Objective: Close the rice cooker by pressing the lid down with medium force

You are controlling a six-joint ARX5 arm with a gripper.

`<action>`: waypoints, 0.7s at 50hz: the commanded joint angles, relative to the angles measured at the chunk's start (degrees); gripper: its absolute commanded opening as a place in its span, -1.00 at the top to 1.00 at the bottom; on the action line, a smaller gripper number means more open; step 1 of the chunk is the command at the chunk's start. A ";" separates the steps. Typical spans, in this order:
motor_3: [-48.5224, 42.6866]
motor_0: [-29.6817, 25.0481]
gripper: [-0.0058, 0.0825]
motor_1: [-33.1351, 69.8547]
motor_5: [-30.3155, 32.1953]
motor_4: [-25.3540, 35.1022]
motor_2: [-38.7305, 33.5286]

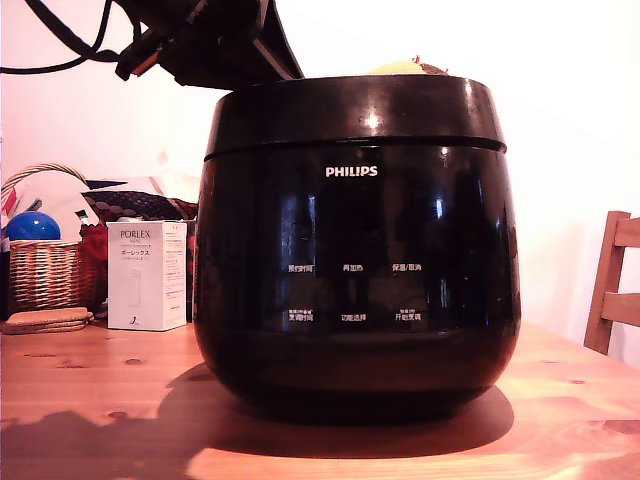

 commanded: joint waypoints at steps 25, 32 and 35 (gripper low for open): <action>-0.98 -0.17 0.91 6.54 -2.82 -0.35 -10.88; 4.76 -0.13 0.91 6.49 -1.77 -0.37 -10.47; 6.60 -0.11 0.91 6.45 -0.24 -0.37 -9.73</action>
